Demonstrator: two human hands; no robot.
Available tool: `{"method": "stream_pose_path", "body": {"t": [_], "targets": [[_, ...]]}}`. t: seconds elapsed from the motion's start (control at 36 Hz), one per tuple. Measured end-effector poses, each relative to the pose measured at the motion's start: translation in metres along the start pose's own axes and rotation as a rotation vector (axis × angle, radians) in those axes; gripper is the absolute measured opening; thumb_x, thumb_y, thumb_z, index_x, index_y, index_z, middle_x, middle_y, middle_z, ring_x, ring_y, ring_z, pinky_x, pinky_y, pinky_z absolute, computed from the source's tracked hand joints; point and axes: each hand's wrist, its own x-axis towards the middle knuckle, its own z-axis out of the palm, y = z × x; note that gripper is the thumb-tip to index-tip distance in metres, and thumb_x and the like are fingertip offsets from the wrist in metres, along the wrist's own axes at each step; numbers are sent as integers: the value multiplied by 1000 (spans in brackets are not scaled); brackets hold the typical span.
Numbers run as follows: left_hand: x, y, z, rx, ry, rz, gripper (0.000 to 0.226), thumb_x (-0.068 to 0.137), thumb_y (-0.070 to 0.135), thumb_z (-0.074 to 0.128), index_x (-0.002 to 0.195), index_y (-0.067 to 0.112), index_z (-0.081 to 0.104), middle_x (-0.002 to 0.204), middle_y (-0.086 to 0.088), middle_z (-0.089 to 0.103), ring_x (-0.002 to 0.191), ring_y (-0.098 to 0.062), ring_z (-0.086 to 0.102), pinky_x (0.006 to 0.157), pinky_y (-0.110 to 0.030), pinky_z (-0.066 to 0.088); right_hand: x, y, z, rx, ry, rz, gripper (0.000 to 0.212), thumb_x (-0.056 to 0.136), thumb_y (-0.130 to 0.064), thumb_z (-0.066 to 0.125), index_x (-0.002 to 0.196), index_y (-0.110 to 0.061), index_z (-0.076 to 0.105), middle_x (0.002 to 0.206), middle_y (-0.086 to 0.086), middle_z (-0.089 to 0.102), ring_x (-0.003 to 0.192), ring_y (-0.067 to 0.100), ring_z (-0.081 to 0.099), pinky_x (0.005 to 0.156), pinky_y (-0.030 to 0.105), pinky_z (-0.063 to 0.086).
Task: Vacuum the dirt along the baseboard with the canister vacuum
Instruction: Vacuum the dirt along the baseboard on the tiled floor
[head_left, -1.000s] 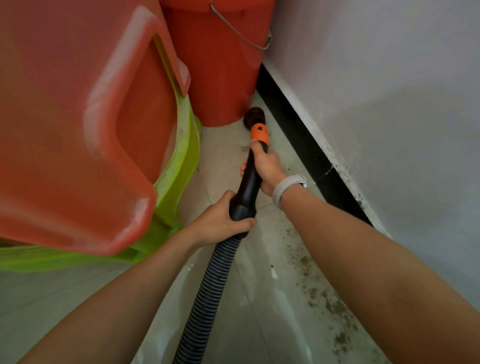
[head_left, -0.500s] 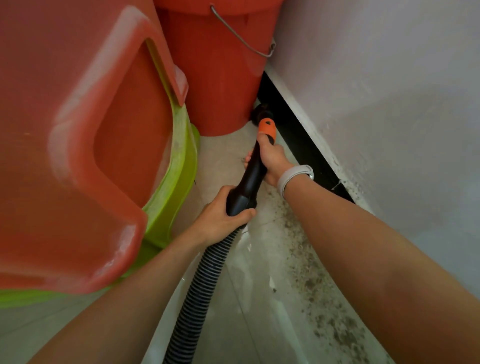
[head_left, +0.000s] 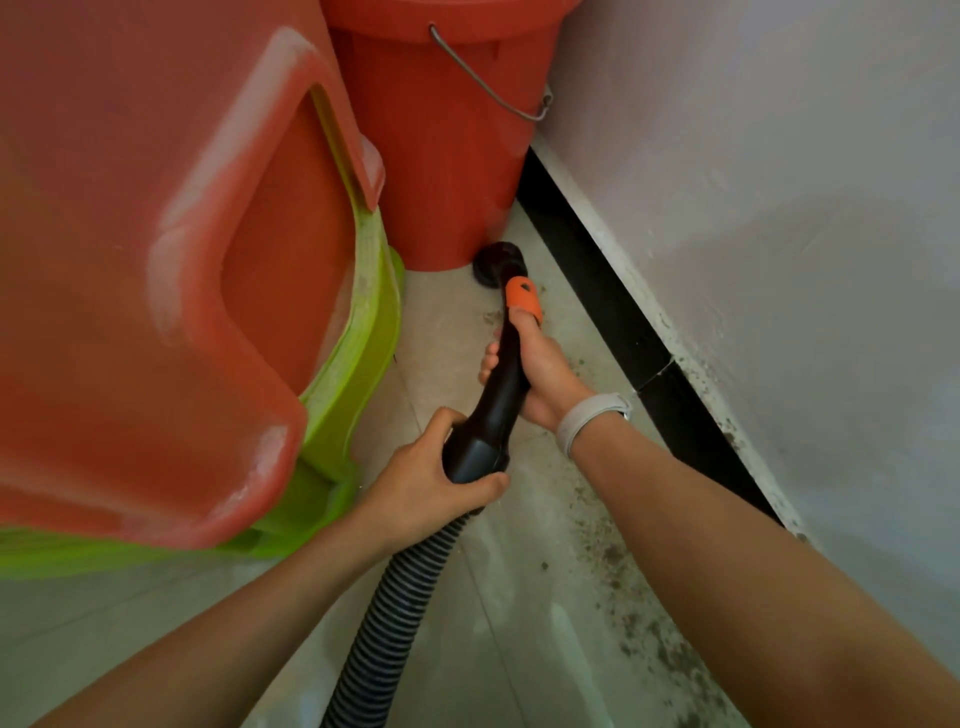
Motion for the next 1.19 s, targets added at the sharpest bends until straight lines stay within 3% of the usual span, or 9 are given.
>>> {"method": "stream_pose_path", "body": {"t": [0.11, 0.17, 0.31, 0.53, 0.61, 0.72, 0.86, 1.08, 1.19], "targets": [[-15, -2, 3, 34, -27, -9, 47, 73, 35, 80, 96, 20, 42, 83, 5, 65, 71, -8, 67, 66, -30, 55, -12, 15, -1, -4, -68, 45, 30, 97, -36, 50, 82, -10, 45, 55, 3, 47, 39, 14, 47, 43, 23, 45], [-21, -5, 6, 24, -27, -13, 48, 71, 34, 81, 93, 19, 41, 83, 4, 64, 71, -7, 66, 64, -26, 53, -18, 20, 3, -40, -83, 59, 29, 98, -34, 50, 84, -9, 46, 56, 4, 46, 38, 14, 46, 41, 22, 44], [-24, -10, 2, -2, -37, -22, 51, 68, 38, 83, 92, 19, 41, 84, 3, 64, 77, -12, 67, 69, -35, 56, -22, 22, 11, -73, -75, 53, 28, 98, -33, 50, 88, -8, 46, 58, 5, 46, 38, 14, 46, 41, 22, 44], [-7, -5, 5, 26, -61, -9, 44, 71, 36, 82, 96, 27, 46, 84, 11, 65, 64, 6, 63, 55, -12, 46, -10, 15, -4, -76, 33, -35, 31, 98, -37, 50, 92, -7, 47, 59, 5, 49, 42, 15, 49, 43, 24, 46], [7, 1, 2, -3, -56, 6, 45, 74, 34, 81, 105, 27, 49, 90, 7, 67, 71, -1, 66, 64, -20, 54, 2, 1, -6, -66, 68, -70, 33, 97, -39, 50, 97, -6, 46, 58, 6, 48, 42, 16, 49, 43, 24, 46], [26, 4, -4, -48, -62, 32, 52, 76, 34, 79, 118, 30, 50, 101, 4, 66, 84, -11, 69, 78, -33, 58, 13, -12, -4, -30, 92, -120, 36, 97, -39, 51, 86, -6, 48, 54, 4, 49, 42, 15, 49, 45, 25, 46], [39, 0, -14, -14, -17, 72, 65, 74, 39, 77, 130, 31, 46, 112, 3, 63, 98, -14, 64, 87, -35, 55, 23, -23, 0, 13, 100, -139, 39, 95, -45, 53, 89, -7, 49, 50, 2, 51, 41, 14, 51, 46, 25, 47], [14, -17, -11, 91, -50, -44, 69, 65, 43, 71, 125, 29, 40, 110, -2, 63, 96, -20, 64, 85, -38, 54, 15, 10, 6, -10, 89, -86, 35, 97, -41, 50, 89, -7, 47, 59, 6, 49, 42, 16, 49, 44, 25, 46], [-6, -23, 7, 184, -106, -98, 57, 72, 47, 76, 113, 25, 43, 104, 3, 61, 94, -17, 61, 75, -28, 48, -5, 35, -3, -78, 37, -61, 31, 98, -39, 49, 92, -8, 46, 58, 6, 47, 41, 16, 48, 43, 24, 45]]}}
